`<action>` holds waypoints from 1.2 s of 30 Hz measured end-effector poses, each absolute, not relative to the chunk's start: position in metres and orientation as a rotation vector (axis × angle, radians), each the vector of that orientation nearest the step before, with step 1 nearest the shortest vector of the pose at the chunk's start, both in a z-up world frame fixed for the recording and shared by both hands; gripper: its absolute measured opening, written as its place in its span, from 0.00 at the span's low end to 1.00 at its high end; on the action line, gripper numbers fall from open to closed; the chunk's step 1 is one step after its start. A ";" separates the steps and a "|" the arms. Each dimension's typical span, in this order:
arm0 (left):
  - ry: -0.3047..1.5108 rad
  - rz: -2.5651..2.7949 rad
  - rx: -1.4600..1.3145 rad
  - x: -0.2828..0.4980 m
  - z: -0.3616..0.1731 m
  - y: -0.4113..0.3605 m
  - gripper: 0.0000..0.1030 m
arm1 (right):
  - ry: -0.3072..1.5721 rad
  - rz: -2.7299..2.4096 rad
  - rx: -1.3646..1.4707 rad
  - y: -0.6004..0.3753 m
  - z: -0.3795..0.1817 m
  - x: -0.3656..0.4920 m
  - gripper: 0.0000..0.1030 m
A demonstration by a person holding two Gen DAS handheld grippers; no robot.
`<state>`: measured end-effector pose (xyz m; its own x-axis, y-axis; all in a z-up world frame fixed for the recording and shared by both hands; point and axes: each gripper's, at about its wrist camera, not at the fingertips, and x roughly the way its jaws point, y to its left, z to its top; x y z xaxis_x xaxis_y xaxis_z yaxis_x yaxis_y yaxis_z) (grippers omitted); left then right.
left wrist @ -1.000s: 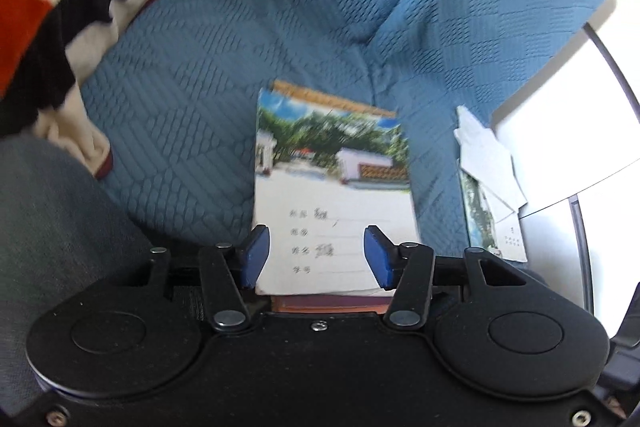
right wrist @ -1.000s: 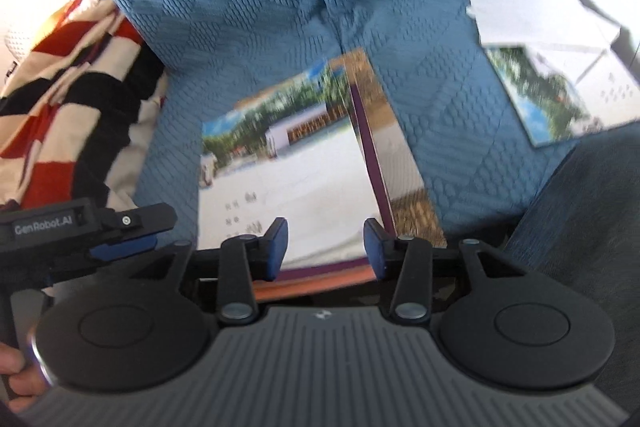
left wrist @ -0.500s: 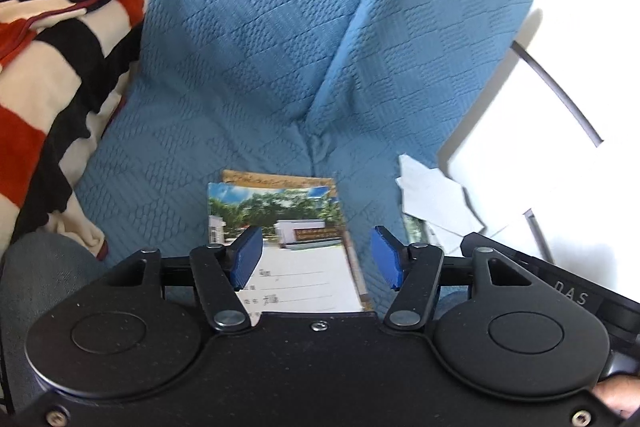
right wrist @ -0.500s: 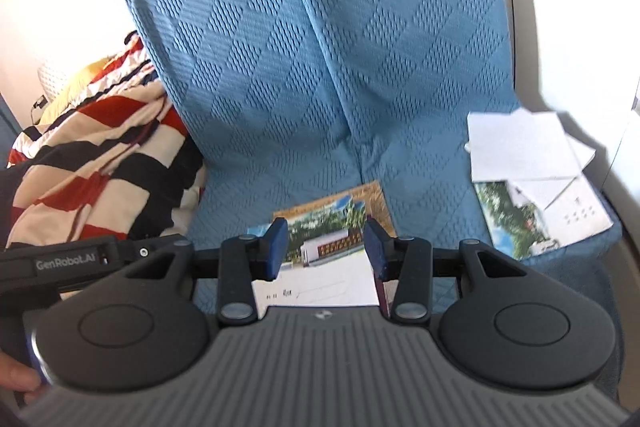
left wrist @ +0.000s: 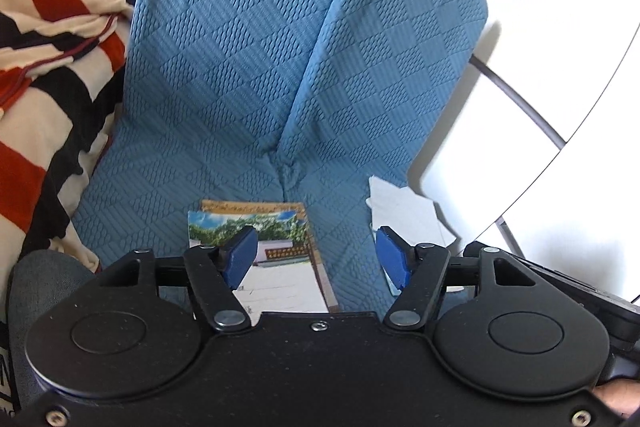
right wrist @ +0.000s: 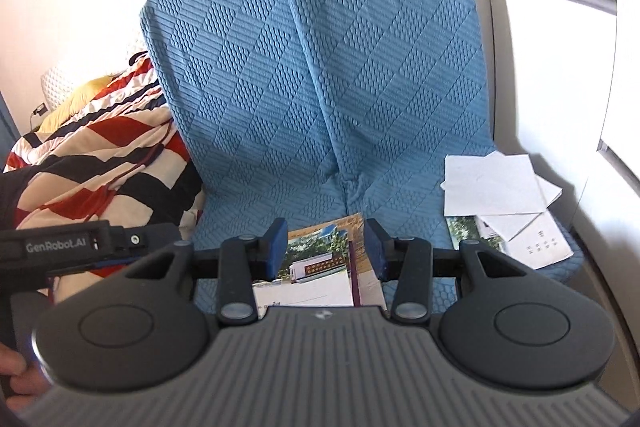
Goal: Organize objects
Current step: 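Back the left tool away and move it toward the loose white sheets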
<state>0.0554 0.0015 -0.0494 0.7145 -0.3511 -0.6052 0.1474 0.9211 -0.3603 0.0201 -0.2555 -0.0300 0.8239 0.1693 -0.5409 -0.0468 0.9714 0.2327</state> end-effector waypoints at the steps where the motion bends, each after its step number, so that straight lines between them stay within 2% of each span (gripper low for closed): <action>1: 0.720 -0.287 -0.294 0.053 -0.047 0.000 0.62 | 0.589 0.112 0.212 -0.256 -0.028 0.018 0.44; 11: 0.723 -0.344 -0.256 0.046 -0.040 -0.018 0.68 | 0.594 0.077 0.219 -0.275 -0.021 -0.005 0.44; 16: 0.711 -0.356 -0.262 0.047 -0.034 -0.027 0.75 | 0.592 0.051 0.224 -0.285 -0.022 -0.008 0.44; 19: 0.704 -0.378 -0.252 0.051 -0.029 -0.036 0.80 | 0.573 0.013 0.225 -0.295 -0.021 -0.009 0.49; 26: 0.703 -0.429 -0.229 0.054 -0.026 -0.064 0.86 | 0.568 -0.020 0.230 -0.314 -0.022 -0.012 0.52; 29: 0.708 -0.441 -0.223 0.054 -0.029 -0.074 0.91 | 0.576 -0.032 0.236 -0.320 -0.024 -0.014 0.59; 31: 0.708 -0.446 -0.211 0.052 -0.029 -0.080 0.95 | 0.579 -0.022 0.244 -0.324 -0.026 -0.015 0.84; 32: 0.708 -0.450 -0.203 0.052 -0.029 -0.083 0.98 | 0.577 -0.021 0.248 -0.326 -0.026 -0.016 0.87; 33: 0.709 -0.452 -0.195 0.051 -0.029 -0.086 0.99 | 0.579 -0.025 0.245 -0.327 -0.027 -0.016 0.86; 36: 0.710 -0.458 -0.182 0.050 -0.030 -0.093 0.99 | 0.599 -0.046 0.227 -0.331 -0.029 -0.015 0.86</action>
<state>0.0503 -0.0934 -0.0302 0.6649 -0.4638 -0.5855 0.3425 0.8859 -0.3129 -0.0145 -0.3312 -0.0295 0.8257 0.0229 -0.5637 0.1082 0.9742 0.1980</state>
